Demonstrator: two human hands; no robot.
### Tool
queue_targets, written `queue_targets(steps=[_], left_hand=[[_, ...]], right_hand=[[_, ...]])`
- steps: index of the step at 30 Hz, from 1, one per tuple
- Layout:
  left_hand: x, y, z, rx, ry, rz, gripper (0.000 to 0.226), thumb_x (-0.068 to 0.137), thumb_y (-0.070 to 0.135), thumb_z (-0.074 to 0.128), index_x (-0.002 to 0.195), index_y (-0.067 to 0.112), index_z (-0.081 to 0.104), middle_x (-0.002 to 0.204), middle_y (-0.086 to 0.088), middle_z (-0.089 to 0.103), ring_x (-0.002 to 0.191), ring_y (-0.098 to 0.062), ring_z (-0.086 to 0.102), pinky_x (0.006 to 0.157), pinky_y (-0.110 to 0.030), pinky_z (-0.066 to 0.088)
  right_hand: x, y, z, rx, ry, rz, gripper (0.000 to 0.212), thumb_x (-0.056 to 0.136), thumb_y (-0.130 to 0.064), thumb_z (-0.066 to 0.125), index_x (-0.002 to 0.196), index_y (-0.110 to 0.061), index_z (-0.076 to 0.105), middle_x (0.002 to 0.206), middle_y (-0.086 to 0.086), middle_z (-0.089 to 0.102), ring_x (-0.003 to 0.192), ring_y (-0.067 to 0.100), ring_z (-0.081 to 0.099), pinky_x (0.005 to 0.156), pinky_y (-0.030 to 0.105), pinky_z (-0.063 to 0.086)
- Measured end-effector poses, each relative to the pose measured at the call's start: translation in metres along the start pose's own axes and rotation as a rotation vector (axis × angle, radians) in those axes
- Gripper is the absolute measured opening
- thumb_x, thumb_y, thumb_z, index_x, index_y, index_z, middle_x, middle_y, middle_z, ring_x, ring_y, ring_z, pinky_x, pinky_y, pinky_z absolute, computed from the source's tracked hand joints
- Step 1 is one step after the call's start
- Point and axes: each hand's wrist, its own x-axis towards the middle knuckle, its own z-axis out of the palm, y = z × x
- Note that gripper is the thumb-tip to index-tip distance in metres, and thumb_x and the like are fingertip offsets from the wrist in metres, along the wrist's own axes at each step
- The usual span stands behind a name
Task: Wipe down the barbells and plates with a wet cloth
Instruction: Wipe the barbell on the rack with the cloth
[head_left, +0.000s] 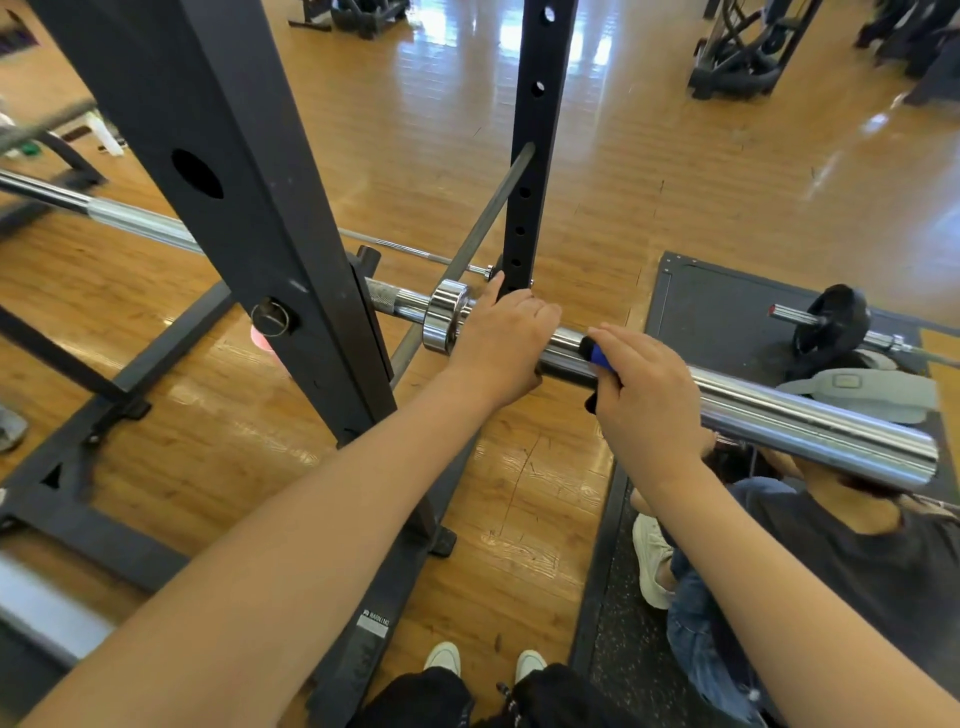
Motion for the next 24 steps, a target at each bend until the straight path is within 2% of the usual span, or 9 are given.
queue_targets(steps=[4,8,16,18,20,24], left_hand=[[-0.001,0.0,0.0,0.016,-0.02,0.006,0.048,0.081,0.022,0.065,0.126,0.014,0.05,0.129,-0.002,0.057,0.132,-0.02,0.039,0.117,-0.041,0.003],[-0.002,-0.001,-0.002,0.014,-0.024,0.004,0.048,0.083,0.022,0.065,0.128,0.013,0.049,0.131,-0.003,0.056,0.135,-0.022,0.036,0.116,-0.041,0.003],[0.0,-0.003,0.0,0.008,-0.024,0.005,0.042,0.083,0.019,0.064,0.123,0.014,0.052,0.121,-0.002,0.06,0.126,-0.021,0.044,0.116,-0.041,0.008],[0.001,-0.005,0.0,0.023,-0.041,0.02,0.043,0.081,0.019,0.066,0.121,0.013,0.052,0.118,-0.002,0.06,0.122,-0.02,0.046,0.116,-0.041,0.011],[0.001,-0.006,0.0,0.019,-0.041,0.033,0.041,0.081,0.019,0.066,0.119,0.013,0.052,0.117,-0.002,0.061,0.12,-0.021,0.048,0.115,-0.04,0.014],[-0.001,-0.007,0.003,0.016,-0.002,0.04,0.041,0.08,0.016,0.068,0.118,0.011,0.054,0.119,-0.007,0.062,0.125,-0.026,0.046,0.115,-0.042,0.014]], right_hand=[[-0.004,0.004,-0.003,-0.013,-0.01,-0.067,0.031,0.083,-0.004,0.054,0.112,-0.001,0.067,0.114,0.015,0.067,0.105,0.032,0.063,0.093,0.04,0.044],[-0.005,0.003,-0.006,-0.025,0.015,-0.044,0.032,0.08,0.0,0.056,0.11,0.0,0.067,0.112,0.016,0.067,0.104,0.033,0.063,0.092,0.044,0.047],[0.003,-0.009,0.005,-0.021,0.029,0.021,0.031,0.081,0.006,0.06,0.111,0.001,0.067,0.107,0.016,0.068,0.101,0.034,0.064,0.089,0.043,0.047],[0.003,-0.011,0.009,-0.017,0.046,0.011,0.03,0.082,0.003,0.057,0.11,0.001,0.067,0.108,0.016,0.068,0.1,0.034,0.064,0.088,0.042,0.047],[0.002,-0.01,0.009,-0.027,0.036,-0.018,0.034,0.086,-0.008,0.046,0.112,0.001,0.066,0.11,0.016,0.067,0.102,0.033,0.063,0.09,0.041,0.046],[-0.009,-0.002,0.005,-0.063,0.023,-0.069,0.041,0.086,-0.013,0.039,0.114,0.002,0.065,0.116,0.018,0.064,0.108,0.036,0.06,0.095,0.039,0.041]])
